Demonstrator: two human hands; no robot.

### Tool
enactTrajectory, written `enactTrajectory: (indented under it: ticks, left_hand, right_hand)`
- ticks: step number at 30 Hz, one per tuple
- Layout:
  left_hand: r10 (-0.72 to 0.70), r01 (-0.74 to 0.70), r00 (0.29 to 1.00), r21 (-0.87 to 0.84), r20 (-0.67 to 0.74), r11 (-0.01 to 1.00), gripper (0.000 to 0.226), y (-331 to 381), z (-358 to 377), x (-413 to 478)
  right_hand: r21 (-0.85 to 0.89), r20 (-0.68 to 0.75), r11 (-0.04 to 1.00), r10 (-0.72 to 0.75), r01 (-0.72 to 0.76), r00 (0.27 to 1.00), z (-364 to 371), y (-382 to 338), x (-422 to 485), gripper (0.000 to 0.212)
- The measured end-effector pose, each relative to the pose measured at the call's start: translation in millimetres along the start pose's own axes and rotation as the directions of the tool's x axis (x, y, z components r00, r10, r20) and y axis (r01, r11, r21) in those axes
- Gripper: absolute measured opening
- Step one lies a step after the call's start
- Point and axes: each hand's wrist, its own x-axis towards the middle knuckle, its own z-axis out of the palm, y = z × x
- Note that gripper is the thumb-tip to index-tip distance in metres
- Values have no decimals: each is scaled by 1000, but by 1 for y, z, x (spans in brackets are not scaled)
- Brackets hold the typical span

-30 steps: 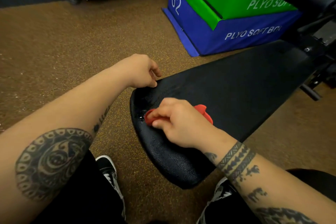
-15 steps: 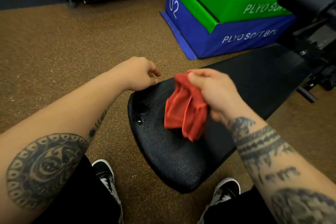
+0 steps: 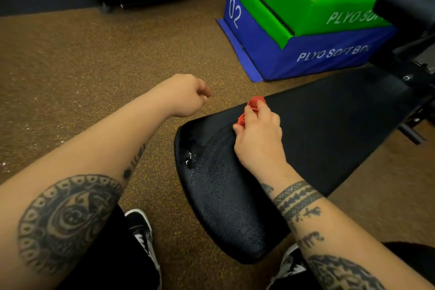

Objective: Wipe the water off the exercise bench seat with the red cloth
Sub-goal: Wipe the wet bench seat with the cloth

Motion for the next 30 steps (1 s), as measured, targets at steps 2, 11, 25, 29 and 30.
enactTrajectory:
  ticks: [2,11,25,29,30]
  left_hand:
    - [-37,36,999,-30,-27,999,30,-4,-2,2]
    - [-173,109,967,-307,-187,945,30,-17,-13,12]
    - [-138,100,985,-315,-99,944,28,-15,-11,4]
    - [-65,48,996,-249,-57,967,27,-8,-7,2]
    - [-47,33,998,-236,-53,971,26,-7,-6,2]
  right_hand:
    - [57,-74,994,-92,96,993,7,-5,1,38]
    - [336,-31,728,-625,597,780,17,-66,-26,43]
    - [330,-12,885,-343,328,939,-5,-25,30,40]
    - [424,22,687,-660,591,751,-3,-29,0,35]
    - [465,39,636,-710,616,703,-8,-28,-9,34]
